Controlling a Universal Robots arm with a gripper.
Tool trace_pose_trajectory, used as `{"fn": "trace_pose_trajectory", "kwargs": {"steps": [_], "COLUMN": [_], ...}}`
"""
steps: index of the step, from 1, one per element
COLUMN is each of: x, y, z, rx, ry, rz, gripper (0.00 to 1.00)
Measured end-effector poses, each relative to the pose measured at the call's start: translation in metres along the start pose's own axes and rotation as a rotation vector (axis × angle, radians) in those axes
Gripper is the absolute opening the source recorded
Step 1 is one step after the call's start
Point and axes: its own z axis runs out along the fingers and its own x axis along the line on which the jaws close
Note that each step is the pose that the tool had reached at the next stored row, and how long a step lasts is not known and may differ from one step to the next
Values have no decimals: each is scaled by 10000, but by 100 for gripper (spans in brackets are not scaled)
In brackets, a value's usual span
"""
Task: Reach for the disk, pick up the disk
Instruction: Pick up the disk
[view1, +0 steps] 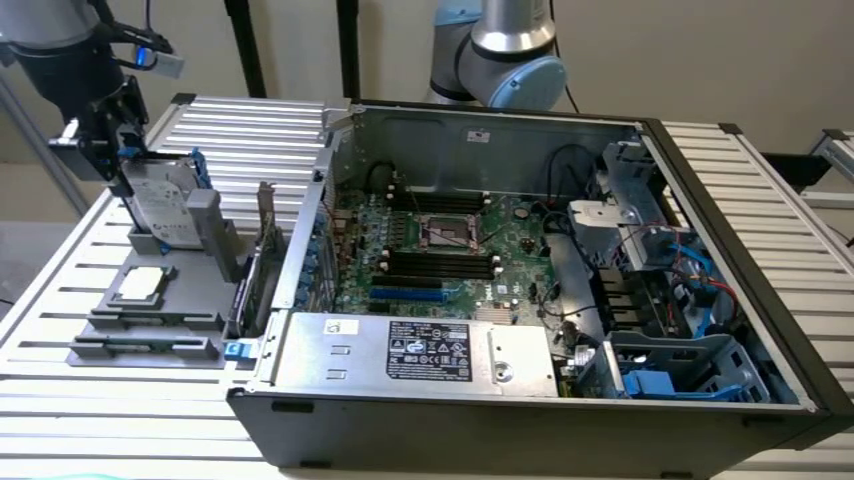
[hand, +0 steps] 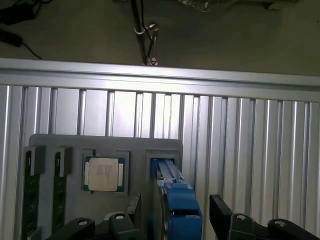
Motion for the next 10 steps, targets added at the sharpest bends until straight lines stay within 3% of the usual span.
{"fn": "trace_pose_trajectory", "kwargs": {"steps": [6, 10], "x": [-5, -6], "y": [1, 3], "z": [6, 8], "rx": [1, 3], "ry": [3, 2], "rz": [-1, 4], "gripper": [65, 51]}}
